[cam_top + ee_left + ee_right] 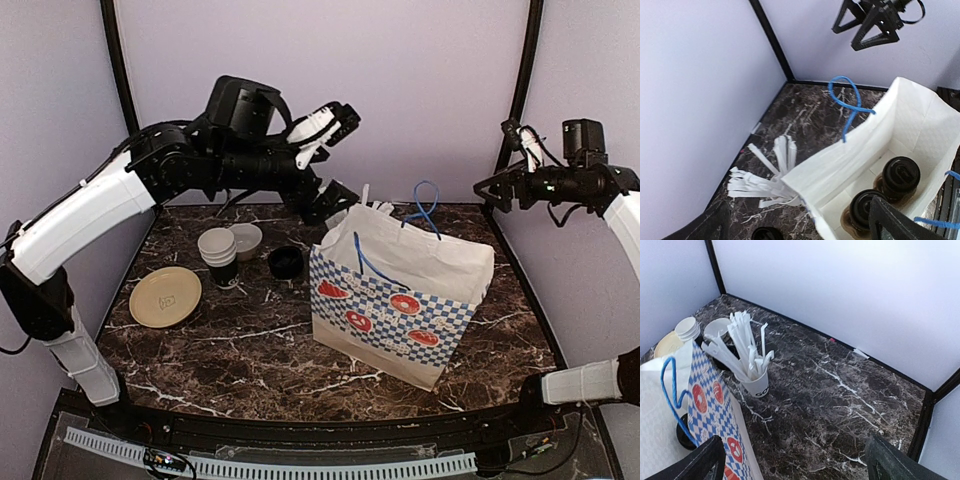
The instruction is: Pack the takeout coffee
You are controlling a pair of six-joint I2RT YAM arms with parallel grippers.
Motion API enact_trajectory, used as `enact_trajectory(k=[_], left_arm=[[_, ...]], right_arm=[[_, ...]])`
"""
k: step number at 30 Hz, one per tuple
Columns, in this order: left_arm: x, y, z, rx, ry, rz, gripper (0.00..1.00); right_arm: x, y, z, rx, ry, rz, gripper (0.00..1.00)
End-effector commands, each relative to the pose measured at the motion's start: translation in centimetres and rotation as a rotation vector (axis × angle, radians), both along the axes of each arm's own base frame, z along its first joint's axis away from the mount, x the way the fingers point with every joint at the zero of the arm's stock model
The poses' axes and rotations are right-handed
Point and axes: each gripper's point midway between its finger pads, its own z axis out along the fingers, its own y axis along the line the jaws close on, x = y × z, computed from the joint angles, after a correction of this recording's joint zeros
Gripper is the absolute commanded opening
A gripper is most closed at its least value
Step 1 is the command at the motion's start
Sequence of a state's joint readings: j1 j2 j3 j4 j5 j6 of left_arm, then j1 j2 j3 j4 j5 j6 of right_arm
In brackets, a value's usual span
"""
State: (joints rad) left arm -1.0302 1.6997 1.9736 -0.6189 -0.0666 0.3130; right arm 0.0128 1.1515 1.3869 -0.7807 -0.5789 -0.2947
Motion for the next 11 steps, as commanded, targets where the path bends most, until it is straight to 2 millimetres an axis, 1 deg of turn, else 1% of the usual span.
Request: enact_trajectory(k=[1, 2, 3, 4, 5, 6, 7, 8, 9, 10, 11], left_arm=[[2.2, 4.0, 4.0, -0.153, -0.109, 0.188, 0.99], [3.1, 6.2, 5.6, -0.196, -0.147, 0.277, 0.99], [3.8, 7.1, 4.3, -0.179, -0.144, 0.326, 0.99], [4.9, 9.6, 5.4, -0.226, -0.166, 0.419, 0.99], [5.5, 10.7, 4.1, -0.218, -0.154, 0.459, 0.99], [6.3, 13.1, 5.3, -0.280, -0.161, 0.523, 0.99], [6.7, 14.0, 3.9, -0.270, -0.146, 0.550, 0.99], [7.2, 15.8, 4.7, -0.316, -0.154, 0.598, 0.99], [7.4, 16.7, 4.2, -0.324, -0.159, 0.622, 0.99], [8.1, 17.8, 3.3, -0.309, -0.159, 0.664, 0.99], [8.1, 18.4, 3.7, -0.329, -0.173, 0.678, 0.99]], right_arm=[[2.2, -1.9, 4.3, 0.064, -0.119, -0.173, 0.98], [2.5, -2.4, 5.1, 0.080, -0.140, -0.218, 0.98], [2.7, -3.0, 6.0, 0.085, -0.167, -0.258, 0.98], [2.8, -3.5, 6.8, 0.092, -0.190, -0.295, 0.98], [3.0, -4.1, 7.4, 0.089, -0.213, -0.331, 0.98], [3.1, -4.6, 7.9, 0.086, -0.231, -0.355, 0.98], [3.2, -4.7, 8.1, 0.082, -0.241, -0.361, 0.98], [3.3, -4.6, 8.1, 0.089, -0.243, -0.361, 0.98], [3.4, -4.5, 8.2, 0.100, -0.242, -0.356, 0.98], [3.4, -4.3, 8.2, 0.113, -0.237, -0.348, 0.98], [3.5, -4.1, 8.3, 0.128, -0.236, -0.343, 0.98]])
